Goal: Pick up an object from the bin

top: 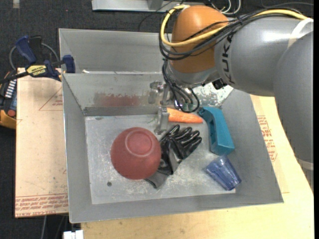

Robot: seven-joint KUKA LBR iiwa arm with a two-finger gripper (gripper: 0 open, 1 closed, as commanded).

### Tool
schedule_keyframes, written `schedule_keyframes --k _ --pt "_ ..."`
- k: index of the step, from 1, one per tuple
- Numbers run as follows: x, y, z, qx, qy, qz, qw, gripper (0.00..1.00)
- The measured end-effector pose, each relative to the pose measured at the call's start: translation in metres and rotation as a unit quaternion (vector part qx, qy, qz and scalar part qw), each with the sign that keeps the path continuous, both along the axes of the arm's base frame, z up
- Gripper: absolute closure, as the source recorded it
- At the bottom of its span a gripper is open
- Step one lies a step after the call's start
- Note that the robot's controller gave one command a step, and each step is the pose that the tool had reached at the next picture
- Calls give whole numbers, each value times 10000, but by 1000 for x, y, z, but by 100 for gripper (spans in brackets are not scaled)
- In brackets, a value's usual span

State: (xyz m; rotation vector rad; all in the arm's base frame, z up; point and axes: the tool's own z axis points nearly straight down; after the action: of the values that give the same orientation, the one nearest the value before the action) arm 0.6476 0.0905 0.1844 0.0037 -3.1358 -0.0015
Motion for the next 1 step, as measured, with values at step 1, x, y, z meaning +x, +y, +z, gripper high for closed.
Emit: schedule_keyframes --k 1 --pt "2 0 5 3 -41 -10 10000 0"
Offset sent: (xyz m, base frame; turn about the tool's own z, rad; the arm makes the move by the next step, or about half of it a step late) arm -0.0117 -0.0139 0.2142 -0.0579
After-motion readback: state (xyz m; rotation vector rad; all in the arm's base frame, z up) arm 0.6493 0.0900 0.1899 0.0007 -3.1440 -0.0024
